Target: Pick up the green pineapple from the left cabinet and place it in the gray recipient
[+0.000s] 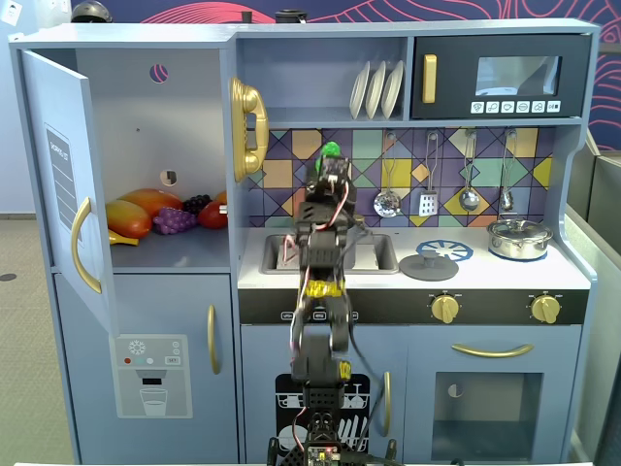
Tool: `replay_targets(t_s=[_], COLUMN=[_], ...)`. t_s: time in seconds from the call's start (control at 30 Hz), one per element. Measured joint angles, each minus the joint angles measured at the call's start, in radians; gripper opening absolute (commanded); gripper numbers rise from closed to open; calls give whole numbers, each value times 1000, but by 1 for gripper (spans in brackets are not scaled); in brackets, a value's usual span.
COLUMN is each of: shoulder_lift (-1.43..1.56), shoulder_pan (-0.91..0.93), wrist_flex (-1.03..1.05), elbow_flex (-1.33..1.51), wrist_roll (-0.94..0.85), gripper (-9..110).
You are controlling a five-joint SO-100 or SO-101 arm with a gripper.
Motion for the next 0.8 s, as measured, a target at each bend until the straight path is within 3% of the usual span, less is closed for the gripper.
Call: replay_targets(t_s=[0.5,0.67,0.8], shoulder_lift=[-383,-413,-414], shoulder_pan=[-8,-8,-8], wrist_flex=[279,370,383], elbow_flex=[-207,-218,-227], wrist_roll=[-141,-161,-156], gripper=[0,23,26])
